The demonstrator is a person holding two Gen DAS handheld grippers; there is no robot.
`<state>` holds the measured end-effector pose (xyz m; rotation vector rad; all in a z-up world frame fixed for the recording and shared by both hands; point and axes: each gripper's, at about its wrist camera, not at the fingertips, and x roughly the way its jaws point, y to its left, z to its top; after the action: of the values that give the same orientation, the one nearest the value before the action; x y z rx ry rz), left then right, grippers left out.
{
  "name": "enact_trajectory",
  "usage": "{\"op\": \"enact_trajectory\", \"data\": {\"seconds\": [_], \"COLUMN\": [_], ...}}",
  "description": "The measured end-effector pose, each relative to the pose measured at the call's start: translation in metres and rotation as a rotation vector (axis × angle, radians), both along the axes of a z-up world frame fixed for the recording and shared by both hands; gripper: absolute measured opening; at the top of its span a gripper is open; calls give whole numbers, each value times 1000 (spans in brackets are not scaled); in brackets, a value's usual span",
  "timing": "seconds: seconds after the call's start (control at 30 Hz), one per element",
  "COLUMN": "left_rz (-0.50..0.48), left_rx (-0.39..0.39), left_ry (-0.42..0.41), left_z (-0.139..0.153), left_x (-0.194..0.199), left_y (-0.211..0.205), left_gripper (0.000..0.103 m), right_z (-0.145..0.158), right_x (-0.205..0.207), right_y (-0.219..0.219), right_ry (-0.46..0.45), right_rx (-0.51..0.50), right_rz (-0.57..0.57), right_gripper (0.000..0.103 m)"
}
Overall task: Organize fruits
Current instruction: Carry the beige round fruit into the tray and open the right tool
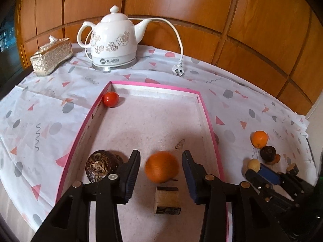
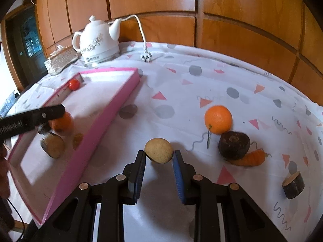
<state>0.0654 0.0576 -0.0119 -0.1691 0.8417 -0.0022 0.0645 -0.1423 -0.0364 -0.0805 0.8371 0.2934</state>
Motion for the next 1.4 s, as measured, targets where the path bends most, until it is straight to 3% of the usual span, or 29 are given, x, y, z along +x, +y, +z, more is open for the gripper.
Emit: {"op": "enact_trajectory", "data": {"seconds": [0.13, 0.2, 0.57, 1.1, 1.4], "left_rz": [2, 6, 110, 261, 326], "left_rx": [1, -6, 17, 55, 92], "left_ry": [-16, -20, -73, -106, -131], "left_z": [5, 7, 23, 32, 35], "left_x": [-4, -7, -36, -63, -68], "left_y": [-1, -1, 19, 60, 65], "left_gripper": [52, 66, 103, 103, 103], "right_z": [15, 22, 40, 39, 31], "right_x": [-2, -3, -4, 6, 4], "right_y": [8, 14, 54, 107, 112], "right_ry": [-25, -39, -60, -31, -1], "right_rx": [26, 32, 48, 46, 53], "right_rz": [15, 33, 138, 230, 223], "right_gripper": [28, 28, 28, 28, 29]}}
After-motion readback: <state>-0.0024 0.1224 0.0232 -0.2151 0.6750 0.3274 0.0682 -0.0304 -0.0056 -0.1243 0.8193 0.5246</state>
